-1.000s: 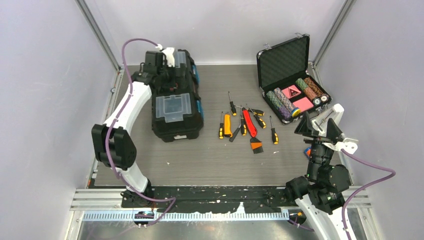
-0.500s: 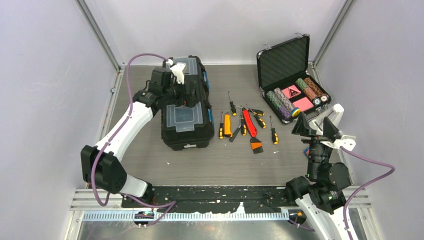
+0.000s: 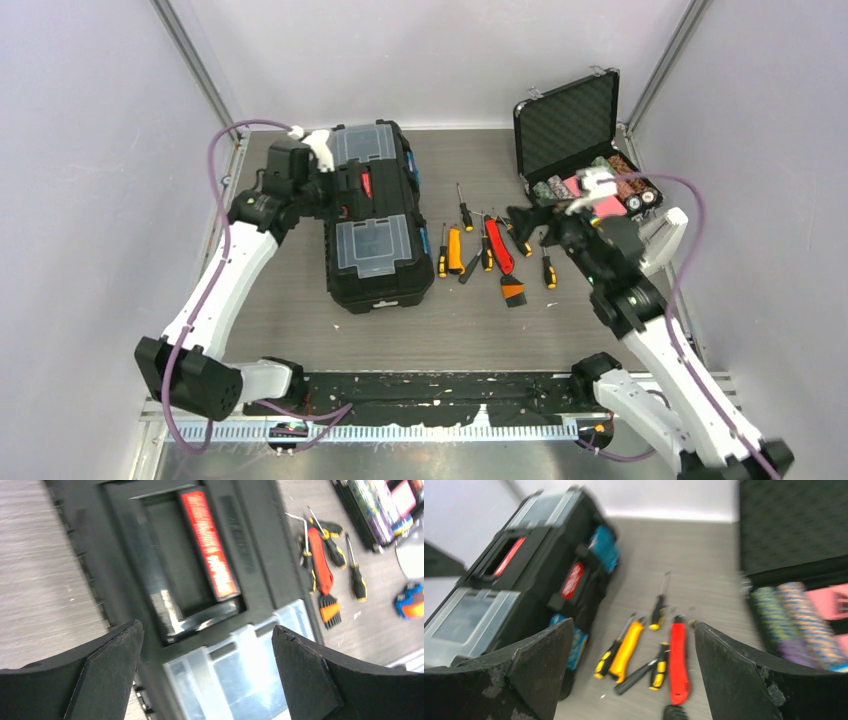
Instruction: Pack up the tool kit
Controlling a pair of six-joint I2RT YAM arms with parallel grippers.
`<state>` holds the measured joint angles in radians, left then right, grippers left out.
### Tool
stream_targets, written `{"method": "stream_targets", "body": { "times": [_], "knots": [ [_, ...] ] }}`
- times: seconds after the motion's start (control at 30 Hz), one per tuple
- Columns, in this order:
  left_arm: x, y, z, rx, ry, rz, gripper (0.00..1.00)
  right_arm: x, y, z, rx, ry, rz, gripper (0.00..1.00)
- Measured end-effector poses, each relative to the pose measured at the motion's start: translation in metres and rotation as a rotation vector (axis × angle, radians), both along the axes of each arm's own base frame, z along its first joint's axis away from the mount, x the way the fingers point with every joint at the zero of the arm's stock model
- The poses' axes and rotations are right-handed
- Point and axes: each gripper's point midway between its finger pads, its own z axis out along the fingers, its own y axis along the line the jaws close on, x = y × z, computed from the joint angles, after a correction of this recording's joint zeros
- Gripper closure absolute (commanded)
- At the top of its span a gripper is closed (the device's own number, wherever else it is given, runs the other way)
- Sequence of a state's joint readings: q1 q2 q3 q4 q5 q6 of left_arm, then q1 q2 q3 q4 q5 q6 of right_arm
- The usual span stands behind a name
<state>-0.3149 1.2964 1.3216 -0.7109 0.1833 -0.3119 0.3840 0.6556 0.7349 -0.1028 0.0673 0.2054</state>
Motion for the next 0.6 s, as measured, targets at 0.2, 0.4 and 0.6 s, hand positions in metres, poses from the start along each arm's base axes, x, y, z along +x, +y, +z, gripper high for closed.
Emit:
{"method": "stream_targets", "body": {
  "times": [0.2,0.4,0.6],
  "knots": [
    [0.014,0.049,-0.005,-0.084,0.009,0.218,0.00,0.040,0.090,-0.047,0.072,0.245,0.339,0.01],
    [0.038,0.046,-0.023,-0.141,0.053,0.244,0.01,0.055,0.173,-0.058,0.138,0.333,0.592,0.04],
    [0.054,0.035,-0.045,-0.187,0.115,0.229,0.07,0.045,0.235,-0.081,0.194,0.420,0.764,0.07]
  ]
}}
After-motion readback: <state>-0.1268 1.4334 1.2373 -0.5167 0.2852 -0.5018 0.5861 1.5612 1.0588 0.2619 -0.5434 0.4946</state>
